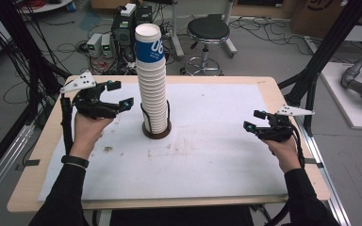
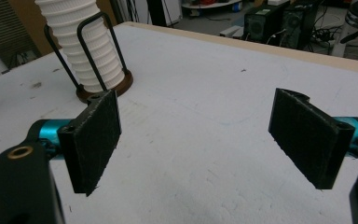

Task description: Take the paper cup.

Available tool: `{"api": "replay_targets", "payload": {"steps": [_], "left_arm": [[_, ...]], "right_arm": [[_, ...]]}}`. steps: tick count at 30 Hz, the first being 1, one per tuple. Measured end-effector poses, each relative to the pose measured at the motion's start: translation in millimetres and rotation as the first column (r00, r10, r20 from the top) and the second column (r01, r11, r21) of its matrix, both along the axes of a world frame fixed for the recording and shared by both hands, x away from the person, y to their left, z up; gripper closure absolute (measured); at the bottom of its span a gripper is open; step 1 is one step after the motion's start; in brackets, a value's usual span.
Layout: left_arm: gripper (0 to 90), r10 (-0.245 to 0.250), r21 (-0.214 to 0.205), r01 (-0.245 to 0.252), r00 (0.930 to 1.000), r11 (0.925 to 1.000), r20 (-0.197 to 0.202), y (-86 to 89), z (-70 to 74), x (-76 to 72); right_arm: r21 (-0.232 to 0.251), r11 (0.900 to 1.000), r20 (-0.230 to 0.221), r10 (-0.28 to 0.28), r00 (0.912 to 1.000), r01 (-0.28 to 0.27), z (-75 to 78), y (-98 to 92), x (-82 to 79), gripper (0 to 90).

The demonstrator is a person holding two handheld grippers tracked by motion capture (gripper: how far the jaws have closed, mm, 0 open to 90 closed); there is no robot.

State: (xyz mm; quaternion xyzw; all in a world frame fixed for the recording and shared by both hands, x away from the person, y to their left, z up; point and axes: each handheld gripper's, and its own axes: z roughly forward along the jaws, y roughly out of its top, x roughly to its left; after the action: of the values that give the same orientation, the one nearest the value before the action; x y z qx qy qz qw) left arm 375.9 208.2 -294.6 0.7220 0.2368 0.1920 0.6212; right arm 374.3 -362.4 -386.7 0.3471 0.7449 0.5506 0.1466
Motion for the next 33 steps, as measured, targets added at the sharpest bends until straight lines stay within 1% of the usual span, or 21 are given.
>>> {"api": "replay_targets", "payload": {"steps": [1,4,5,6,7,8,9,11,13,16,20,22,28,31,33], "left_arm": [[13.9,0.000,0.000,0.000,1.0000,1.0000,0.000,0.0,0.0,0.0],[13.4,0.002,-0.004,-0.002,1.0000,1.0000,0.002,-4.1,7.3,4.6],[13.0,0.002,-0.004,-0.002,1.0000,1.0000,0.002,-4.1,7.3,4.6],[13.0,-0.004,0.002,0.004,1.0000,1.0000,0.003,-7.5,12.6,7.1],[13.0,-0.004,0.002,0.004,1.0000,1.0000,0.003,-7.5,12.6,7.1],[13.0,-0.005,0.001,0.005,0.9999,1.0000,0.010,-9.4,15.2,8.2],[12.9,-0.006,0.004,0.006,0.9999,1.0000,0.012,-12.1,18.4,9.8],[12.8,-0.012,0.013,0.012,0.9999,0.9998,0.009,-15.7,22.6,13.0],[12.7,-0.011,0.019,0.010,0.9998,0.9998,0.014,-19.7,26.9,15.9],[12.1,-0.013,0.009,0.013,0.9998,0.9999,0.016,-25.2,33.1,20.9],[11.8,-0.017,0.021,0.016,0.9996,0.9996,0.021,-34.9,40.5,27.4],[11.7,-0.021,0.018,0.020,0.9995,0.9996,0.023,-37.0,41.8,28.8],[11.6,-0.028,0.026,0.028,0.9996,0.9993,0.005,-44.6,46.0,36.4],[11.6,-0.033,0.018,0.033,0.9995,0.9993,-0.003,-46.7,46.9,39.3],[11.6,-0.034,0.014,0.034,0.9994,0.9993,-0.001,-47.8,46.7,40.9]], "right_arm": [[0.002,1.0000,-0.004,0.001,1.0000,-0.001,0.1,0.1,-0.2,17.1],[0.003,1.0000,-0.002,0.003,1.0000,-0.003,0.1,-0.1,-0.2,17.1],[0.002,1.0000,-0.003,0.003,1.0000,-0.003,0.2,0.1,-0.4,17.1],[0.002,1.0000,-0.005,0.004,1.0000,-0.004,0.2,0.4,-0.6,17.1],[0.002,1.0000,-0.005,0.004,1.0000,-0.004,0.2,0.4,-0.6,17.1],[-0.001,1.0000,-0.004,0.006,1.0000,-0.006,0.0,0.6,-0.2,17.1],[0.000,1.0000,-0.012,0.005,0.9999,-0.005,-0.3,1.1,-0.3,17.1],[-0.003,1.0000,-0.007,0.005,1.0000,-0.005,-0.2,1.3,-0.3,17.1],[-0.003,1.0000,-0.002,0.006,1.0000,-0.006,-0.1,1.2,-0.2,17.1],[-0.003,1.0000,-0.003,0.005,1.0000,-0.005,-0.1,1.1,-0.3,17.1],[-0.003,1.0000,-0.005,0.007,1.0000,-0.007,-0.1,1.2,-0.4,17.1],[-0.001,1.0000,-0.005,0.008,1.0000,-0.008,-0.2,1.2,-0.3,17.1],[0.001,0.9999,-0.002,0.013,0.9999,-0.013,-0.1,1.0,-0.3,17.1],[0.002,0.9999,-0.005,0.013,0.9999,-0.013,0.0,0.6,-0.4,17.1],[0.002,0.9999,-0.004,0.013,0.9999,-0.013,-0.1,0.6,-0.3,17.1]]}}
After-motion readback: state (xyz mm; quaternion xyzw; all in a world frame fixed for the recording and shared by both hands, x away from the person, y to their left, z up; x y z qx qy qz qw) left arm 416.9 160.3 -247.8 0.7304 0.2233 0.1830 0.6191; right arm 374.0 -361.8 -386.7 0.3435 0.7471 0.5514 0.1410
